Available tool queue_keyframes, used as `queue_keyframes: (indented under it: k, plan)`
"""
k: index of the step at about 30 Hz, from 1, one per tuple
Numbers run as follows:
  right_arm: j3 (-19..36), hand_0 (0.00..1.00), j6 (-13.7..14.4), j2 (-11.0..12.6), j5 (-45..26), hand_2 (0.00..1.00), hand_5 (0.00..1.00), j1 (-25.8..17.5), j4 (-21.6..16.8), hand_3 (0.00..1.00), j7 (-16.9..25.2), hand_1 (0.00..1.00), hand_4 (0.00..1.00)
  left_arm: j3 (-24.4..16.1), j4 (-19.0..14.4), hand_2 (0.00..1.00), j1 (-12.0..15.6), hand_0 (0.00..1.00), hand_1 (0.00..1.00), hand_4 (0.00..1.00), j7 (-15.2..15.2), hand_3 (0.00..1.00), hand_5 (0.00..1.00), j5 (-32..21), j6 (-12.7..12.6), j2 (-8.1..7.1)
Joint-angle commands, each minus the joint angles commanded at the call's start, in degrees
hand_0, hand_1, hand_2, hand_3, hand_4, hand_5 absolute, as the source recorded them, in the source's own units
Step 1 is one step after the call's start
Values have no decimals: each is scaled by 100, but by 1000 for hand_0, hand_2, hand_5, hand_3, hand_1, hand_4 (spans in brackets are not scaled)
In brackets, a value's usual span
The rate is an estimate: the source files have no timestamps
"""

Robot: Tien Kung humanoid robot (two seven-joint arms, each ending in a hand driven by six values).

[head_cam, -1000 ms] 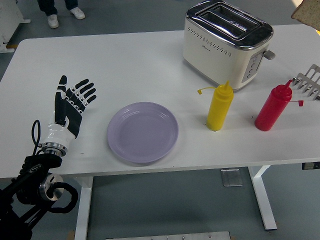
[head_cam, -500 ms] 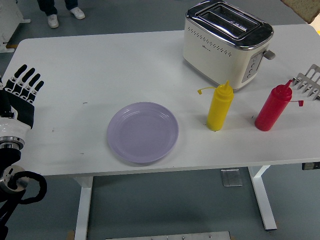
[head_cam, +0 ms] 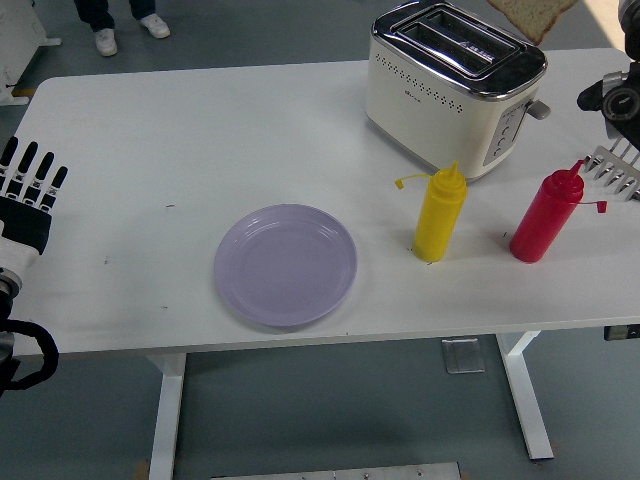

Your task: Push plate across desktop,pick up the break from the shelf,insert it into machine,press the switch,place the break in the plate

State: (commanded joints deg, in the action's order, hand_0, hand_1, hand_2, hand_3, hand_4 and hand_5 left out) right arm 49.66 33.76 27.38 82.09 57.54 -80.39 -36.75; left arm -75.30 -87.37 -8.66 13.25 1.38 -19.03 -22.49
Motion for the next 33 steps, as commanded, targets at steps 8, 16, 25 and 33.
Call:
queue_keyframes:
  k: [8,16,25,33]
  plan:
    - [-891,331,9,-439,-131,482,2,778,847,468,-17,438,175,49,95,715,-185,816,755,769,-77,720,998,-227,27,69]
    - [-1767,329,-95,-873,34,483,2,1468,1696,470,-23,438,177,152,103,717,-264,815,755,767,-62,720,998,-202,21,79]
    - [-2551,328,-328,-1296,-137,486,2,1960,2554,474,-23,438,188,247,99,720,-294,817,757,767,-6,728,998,-55,6,61]
    - [-2936,328,-308,-1537,-388,489,2,2136,3303,479,-23,440,196,239,105,720,-307,817,757,767,5,729,998,-50,2,44]
